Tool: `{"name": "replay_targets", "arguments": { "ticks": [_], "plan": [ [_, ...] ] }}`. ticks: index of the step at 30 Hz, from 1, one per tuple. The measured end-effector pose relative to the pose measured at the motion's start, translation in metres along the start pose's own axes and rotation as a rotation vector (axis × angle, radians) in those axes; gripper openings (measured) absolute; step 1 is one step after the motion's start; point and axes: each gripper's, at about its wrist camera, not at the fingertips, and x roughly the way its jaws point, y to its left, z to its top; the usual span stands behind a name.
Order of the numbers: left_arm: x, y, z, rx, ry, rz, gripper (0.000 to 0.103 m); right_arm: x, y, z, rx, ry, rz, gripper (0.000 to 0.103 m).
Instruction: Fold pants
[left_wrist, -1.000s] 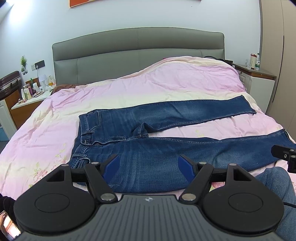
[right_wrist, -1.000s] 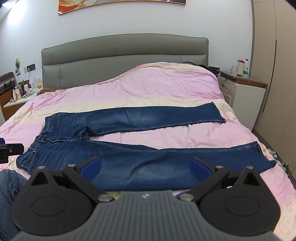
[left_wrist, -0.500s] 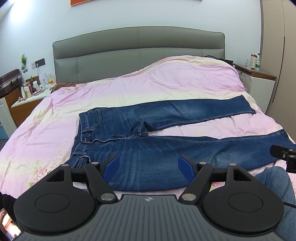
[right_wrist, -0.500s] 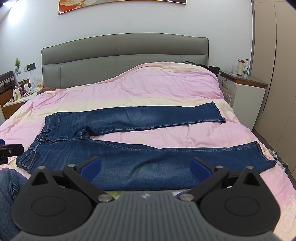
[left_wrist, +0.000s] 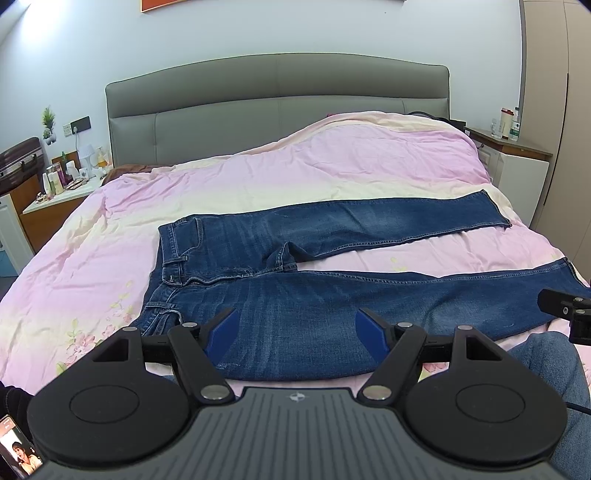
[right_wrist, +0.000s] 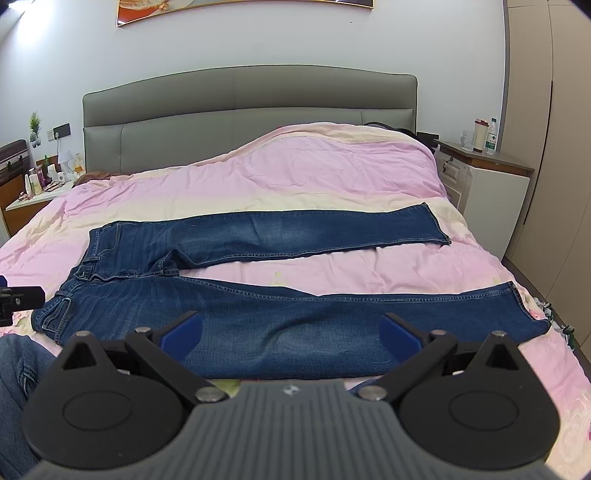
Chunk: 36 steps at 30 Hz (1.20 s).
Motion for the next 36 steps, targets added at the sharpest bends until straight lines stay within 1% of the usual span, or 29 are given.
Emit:
{"name": "replay_targets", "arguments": {
  "ticks": [31,34,36],
  "plan": [
    [-0.0033,0.0041,0.0011,-0.003,-0.002,0.002,0.085,0.0021,0.006,-0.0004,-0.02,-0.002,-0.005,0.098],
    [-0.0018,0.0038,0.0026,0.012,0.001,-0.004,0.085,0.0029,0.0067,-0.0004,-0.02,-0.002,-0.005,0.098],
    [0.0003,0.0045,0.0056,0.046,-0.003,-0.003,0.085,0.0041,0.0046,0.0003,-0.017,-0.003,0.001,0.098]
  ]
}}
